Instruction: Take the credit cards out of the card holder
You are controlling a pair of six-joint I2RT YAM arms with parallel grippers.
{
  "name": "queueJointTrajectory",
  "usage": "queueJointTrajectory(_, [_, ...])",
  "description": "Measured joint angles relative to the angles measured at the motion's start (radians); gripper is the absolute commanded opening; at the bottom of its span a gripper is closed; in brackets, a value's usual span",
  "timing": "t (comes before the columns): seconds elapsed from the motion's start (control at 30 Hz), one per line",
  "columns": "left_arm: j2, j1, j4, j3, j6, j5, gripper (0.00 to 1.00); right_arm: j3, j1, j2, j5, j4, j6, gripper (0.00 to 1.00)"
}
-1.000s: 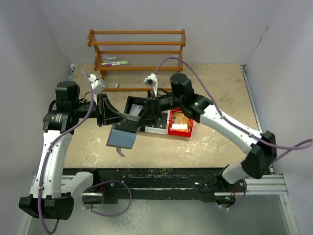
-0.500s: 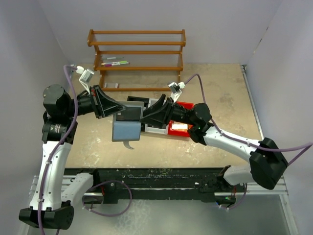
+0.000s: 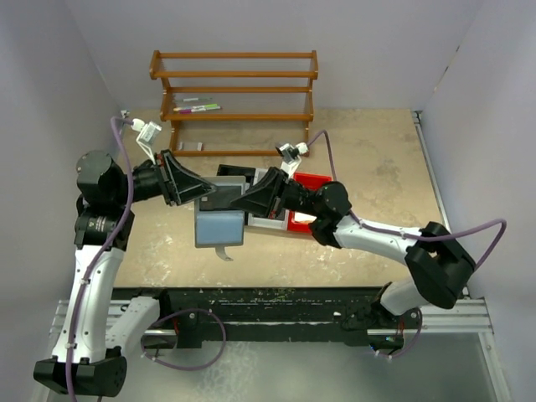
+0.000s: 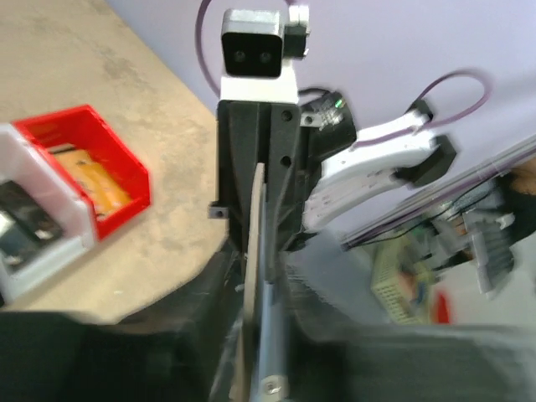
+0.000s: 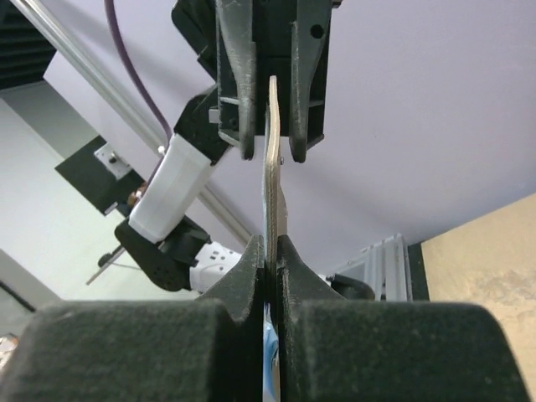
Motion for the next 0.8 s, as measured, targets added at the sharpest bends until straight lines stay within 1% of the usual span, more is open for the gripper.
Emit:
queueJointTrajectory(0.03, [0.001,0.000,-0.026,0.005,0.033,0.002,0.67,0.006,-0.002,-0.002,-0.018,-0.012,0.001,0.00])
queueJointTrajectory(0.07, [0.005,0.000,-0.069,0.019,0.084,0.008,0.71,0.025,-0.006,-0.004,-0.053,-0.052,0.000,0.00])
queueJointTrajectory(0.1, [0.009,0.000,-0.110,0.034,0.135,0.010,0.71,0.044,-0.010,-0.005,-0.084,-0.090,-0.008,0.00])
queueJointTrajectory(0.17, [0.022,0.000,-0.218,0.083,0.247,0.003,0.69,0.124,-0.018,-0.007,-0.182,-0.249,-0.061,0.00])
queueJointTrajectory(0.23, [0.039,0.000,-0.337,0.148,0.398,-0.005,0.66,0.262,-0.023,-0.006,-0.275,-0.527,-0.189,0.00])
queueJointTrajectory(0.27, [0.047,0.000,-0.393,0.176,0.471,-0.003,0.65,0.317,-0.023,-0.006,-0.303,-0.637,-0.251,0.00])
queueJointTrajectory(0.3, [0.055,0.000,-0.446,0.199,0.538,0.002,0.63,0.389,-0.024,-0.005,-0.341,-0.783,-0.332,0.00])
queueJointTrajectory(0.37, [0.072,0.000,-0.543,0.226,0.664,0.014,0.58,0.507,-0.027,0.003,-0.389,-1.017,-0.472,0.00])
queueJointTrajectory(0.5, [0.097,0.000,-0.704,0.231,0.858,0.053,0.50,0.727,-0.027,0.061,-0.422,-1.419,-0.723,0.00])
queueJointTrajectory(0.57, [0.116,0.000,-0.772,0.231,0.941,0.069,0.43,0.819,-0.027,0.108,-0.420,-1.592,-0.825,0.00])
queueJointTrajectory(0.6, [0.127,0.000,-0.794,0.231,0.969,0.072,0.37,0.853,-0.028,0.130,-0.416,-1.657,-0.864,0.00])
queueJointTrajectory(0.7, [0.150,0.000,-0.840,0.227,1.028,0.081,0.23,0.945,-0.028,0.198,-0.401,-1.834,-0.967,0.00])
queueJointTrajectory(0.77, [0.151,0.000,-0.851,0.213,1.052,0.085,0.16,0.982,-0.028,0.230,-0.390,-1.912,-1.011,0.00])
queueJointTrajectory(0.8, [0.151,0.000,-0.858,0.200,1.066,0.085,0.14,0.992,-0.028,0.240,-0.391,-1.938,-1.025,0.00])
